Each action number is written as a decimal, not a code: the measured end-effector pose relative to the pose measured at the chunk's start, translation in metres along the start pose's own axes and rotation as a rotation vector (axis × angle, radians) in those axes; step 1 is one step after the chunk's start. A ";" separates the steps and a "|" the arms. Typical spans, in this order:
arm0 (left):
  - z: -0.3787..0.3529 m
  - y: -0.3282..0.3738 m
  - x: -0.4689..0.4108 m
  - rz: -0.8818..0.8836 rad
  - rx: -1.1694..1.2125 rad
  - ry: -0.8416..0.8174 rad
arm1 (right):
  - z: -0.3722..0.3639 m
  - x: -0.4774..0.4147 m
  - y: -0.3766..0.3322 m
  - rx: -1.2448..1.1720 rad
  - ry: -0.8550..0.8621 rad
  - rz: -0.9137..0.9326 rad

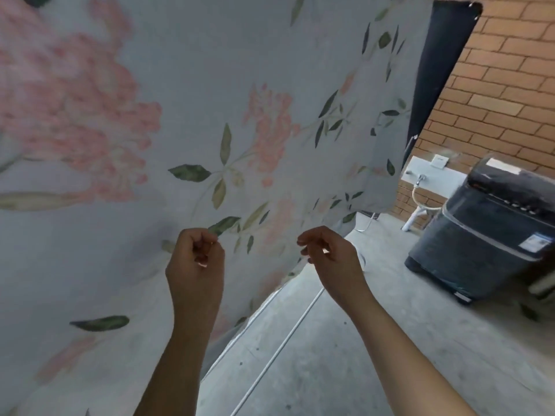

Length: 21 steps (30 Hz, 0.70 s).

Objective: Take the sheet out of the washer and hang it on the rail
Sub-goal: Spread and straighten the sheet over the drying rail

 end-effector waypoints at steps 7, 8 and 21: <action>-0.129 -0.020 -0.052 0.056 -0.012 -0.246 | 0.079 -0.059 0.087 -0.043 0.192 -0.182; -0.150 -0.023 -0.056 0.073 -0.022 -0.266 | 0.090 -0.067 0.100 -0.047 0.211 -0.207; -0.469 -0.009 -0.097 0.164 -0.103 -0.354 | 0.323 -0.216 0.258 -0.019 0.203 -0.287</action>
Point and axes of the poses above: each hand's wrist, its own x-axis away from the middle knuckle, its own z-axis out of the back of the hand, y = z × x, the point moved 2 cm from there along -x, towards the middle knuckle, and after that the axes turned 5 degrees about -y, right-handed, at the moved point
